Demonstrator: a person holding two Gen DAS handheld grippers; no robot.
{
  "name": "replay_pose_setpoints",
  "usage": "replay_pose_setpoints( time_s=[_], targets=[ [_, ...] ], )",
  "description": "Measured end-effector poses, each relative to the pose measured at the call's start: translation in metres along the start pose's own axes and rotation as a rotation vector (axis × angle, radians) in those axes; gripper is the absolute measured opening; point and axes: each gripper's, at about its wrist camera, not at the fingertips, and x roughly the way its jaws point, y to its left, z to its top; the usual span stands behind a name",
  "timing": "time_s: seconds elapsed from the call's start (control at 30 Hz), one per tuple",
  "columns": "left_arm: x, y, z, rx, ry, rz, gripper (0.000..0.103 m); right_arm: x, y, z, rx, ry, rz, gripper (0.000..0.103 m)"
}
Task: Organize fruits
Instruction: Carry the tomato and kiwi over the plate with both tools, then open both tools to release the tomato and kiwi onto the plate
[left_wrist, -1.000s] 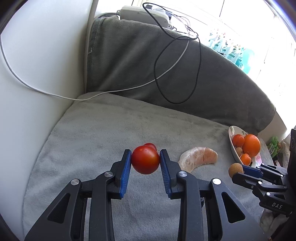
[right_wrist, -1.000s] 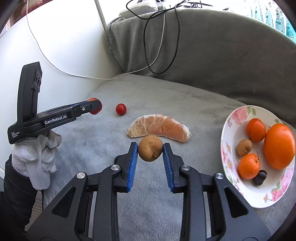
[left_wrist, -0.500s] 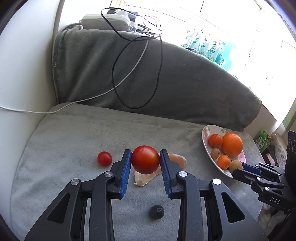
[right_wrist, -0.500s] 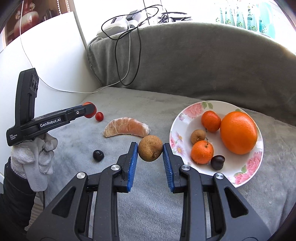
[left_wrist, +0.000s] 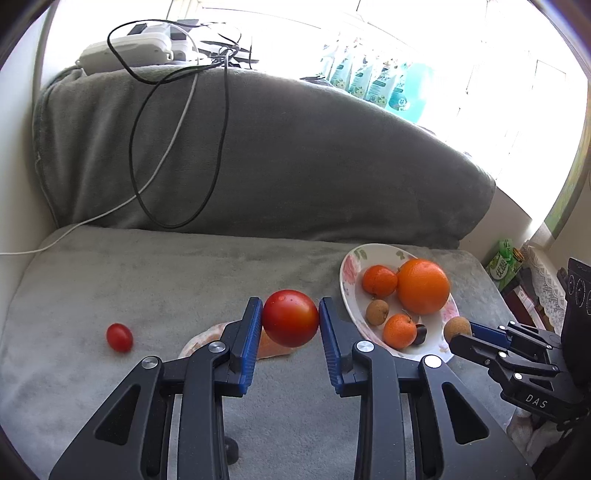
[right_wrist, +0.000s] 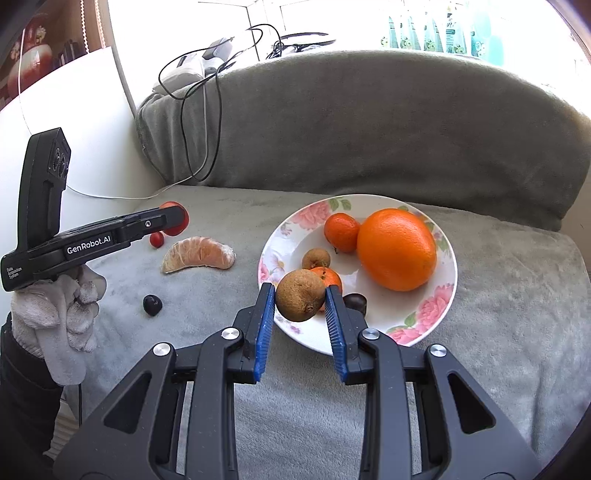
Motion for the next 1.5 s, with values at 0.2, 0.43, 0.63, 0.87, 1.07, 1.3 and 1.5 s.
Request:
replay_pose_setpoints(
  time_s=[0.2, 0.43, 0.63, 0.87, 1.07, 1.3, 1.5],
  targets=[
    [0.016, -0.020, 0.004, 0.020, 0.019, -0.022, 0.030, -0.002, -0.020, -0.002, 0.031, 0.002, -0.028, 0.029],
    [0.029, -0.036, 0.007, 0.042, 0.036, -0.037, 0.030, 0.000, -0.034, -0.006, 0.047, 0.009, -0.040, 0.029],
    [0.041, -0.050, 0.012, 0.063, 0.048, -0.053, 0.030, 0.002, -0.039, -0.005, 0.050, 0.009, -0.042, 0.029],
    [0.057, -0.065, 0.017, 0.088, 0.066, -0.074, 0.030, 0.009, -0.043, -0.004, 0.047, 0.021, -0.043, 0.029],
    [0.064, -0.070, 0.018, 0.092, 0.080, -0.083, 0.030, 0.014, -0.042, -0.003, 0.043, 0.028, -0.038, 0.029],
    [0.063, -0.070, 0.020, 0.089, 0.075, -0.089, 0.043, 0.015, -0.037, -0.002, 0.026, 0.024, -0.032, 0.031],
    [0.060, -0.071, 0.022, 0.092, 0.065, -0.092, 0.057, 0.009, -0.035, -0.002, 0.009, -0.004, -0.039, 0.065]
  ],
)
